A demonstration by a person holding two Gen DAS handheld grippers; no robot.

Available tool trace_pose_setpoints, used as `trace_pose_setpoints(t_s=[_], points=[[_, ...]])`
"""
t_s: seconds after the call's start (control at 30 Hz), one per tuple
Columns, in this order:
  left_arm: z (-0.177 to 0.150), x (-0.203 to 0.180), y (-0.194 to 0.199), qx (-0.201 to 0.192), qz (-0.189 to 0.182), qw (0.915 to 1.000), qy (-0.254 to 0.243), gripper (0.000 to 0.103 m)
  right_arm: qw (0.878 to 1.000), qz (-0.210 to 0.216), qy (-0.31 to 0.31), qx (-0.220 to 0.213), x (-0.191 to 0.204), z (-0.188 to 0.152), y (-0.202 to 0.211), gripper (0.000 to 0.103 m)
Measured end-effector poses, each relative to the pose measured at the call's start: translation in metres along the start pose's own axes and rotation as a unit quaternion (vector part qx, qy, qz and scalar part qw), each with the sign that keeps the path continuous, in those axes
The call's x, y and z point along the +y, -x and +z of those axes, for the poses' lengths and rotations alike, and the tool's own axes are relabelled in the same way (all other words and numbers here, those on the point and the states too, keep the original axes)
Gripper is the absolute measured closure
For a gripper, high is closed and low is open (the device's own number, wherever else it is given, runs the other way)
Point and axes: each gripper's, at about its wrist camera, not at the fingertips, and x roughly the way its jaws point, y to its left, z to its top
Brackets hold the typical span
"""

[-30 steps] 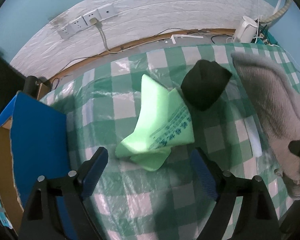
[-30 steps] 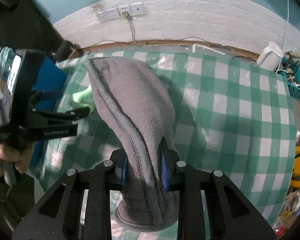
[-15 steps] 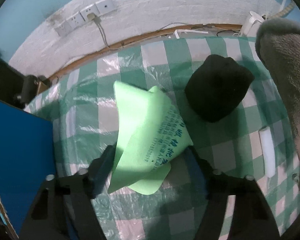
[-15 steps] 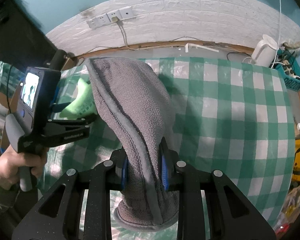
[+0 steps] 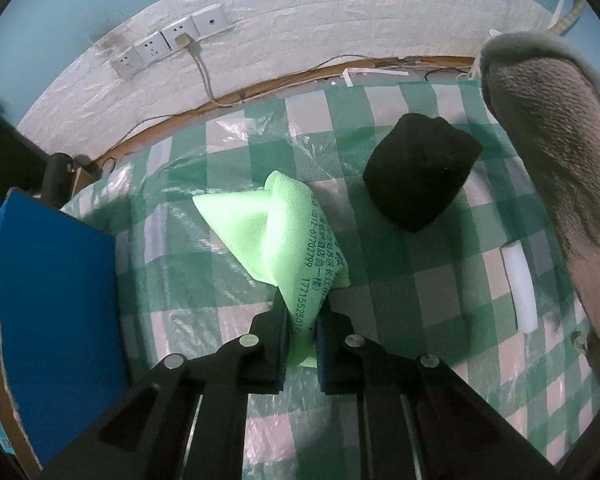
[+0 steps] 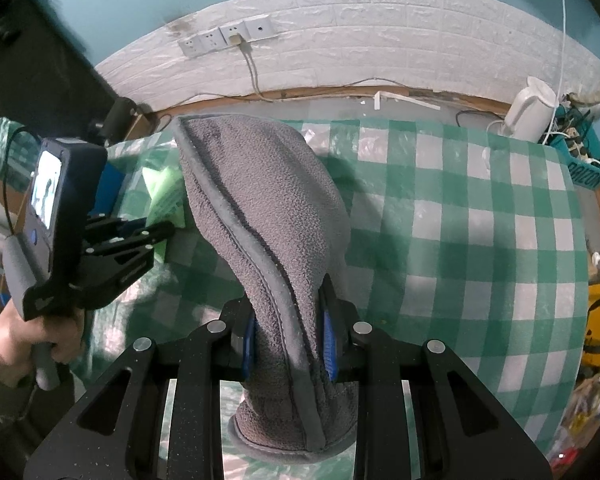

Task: Organize soft objects
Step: 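Lift the grey fleece with the right tool while the left tool grasps the green cloth, then carry the green cloth with the left tool while the right tool carries the grey fleece to the box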

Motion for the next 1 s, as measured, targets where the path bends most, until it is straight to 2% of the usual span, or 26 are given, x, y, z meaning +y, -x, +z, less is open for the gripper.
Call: trace_pose_setpoints(t_s=[0.57,1.0], points=[[-0.025,0.001,0.049,-0.028,0.009,0.9995,-0.010,0.092,1.000,0.000,0.017,-0.016,0.019,0.001,0.020,0.079],[-0.044,0.022,0.099,-0.067,0.014,0.9977,0.006,0.092,0.999,0.009,0.035,-0.027,0.036,0.002,0.032,0.079]])
